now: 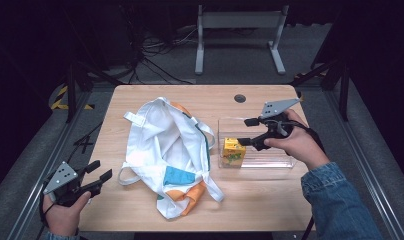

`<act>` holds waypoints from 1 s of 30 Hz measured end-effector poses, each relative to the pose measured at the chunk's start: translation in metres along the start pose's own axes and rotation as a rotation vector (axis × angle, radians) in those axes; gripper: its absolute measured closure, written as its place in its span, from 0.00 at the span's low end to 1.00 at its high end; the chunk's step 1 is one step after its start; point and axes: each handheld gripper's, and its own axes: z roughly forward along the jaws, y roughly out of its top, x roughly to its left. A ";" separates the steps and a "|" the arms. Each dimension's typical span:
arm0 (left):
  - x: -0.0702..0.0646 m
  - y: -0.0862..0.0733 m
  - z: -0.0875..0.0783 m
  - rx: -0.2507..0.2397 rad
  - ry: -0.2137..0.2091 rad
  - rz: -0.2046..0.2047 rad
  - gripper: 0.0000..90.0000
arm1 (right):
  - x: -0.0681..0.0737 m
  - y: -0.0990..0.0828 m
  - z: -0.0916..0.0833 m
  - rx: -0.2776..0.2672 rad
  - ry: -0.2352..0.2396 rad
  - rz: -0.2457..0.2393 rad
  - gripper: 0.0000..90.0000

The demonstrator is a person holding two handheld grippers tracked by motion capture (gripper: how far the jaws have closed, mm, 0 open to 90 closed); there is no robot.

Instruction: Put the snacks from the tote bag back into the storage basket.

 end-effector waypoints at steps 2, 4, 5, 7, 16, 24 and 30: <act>0.000 0.000 0.000 0.001 0.000 -0.001 0.47 | 0.005 -0.001 -0.011 -0.018 -0.021 0.005 0.28; 0.000 0.000 0.000 0.003 0.002 -0.005 0.46 | 0.008 -0.002 -0.021 -0.039 -0.045 0.035 0.28; 0.000 0.000 0.000 0.004 -0.001 -0.010 0.45 | 0.009 -0.003 -0.027 -0.037 -0.062 0.032 0.28; 0.000 0.000 0.000 0.008 -0.001 -0.005 0.44 | 0.012 -0.007 -0.037 -0.052 -0.081 0.040 0.28; 0.000 -0.001 0.000 0.011 -0.005 -0.022 0.40 | 0.022 -0.030 -0.076 -0.099 -0.164 0.058 0.25; 0.002 -0.004 0.002 0.027 -0.003 -0.032 0.34 | 0.031 -0.067 -0.095 -0.116 -0.257 0.105 0.24; 0.002 -0.005 0.002 0.029 -0.003 -0.030 0.33 | 0.035 -0.097 -0.100 -0.137 -0.286 0.159 0.24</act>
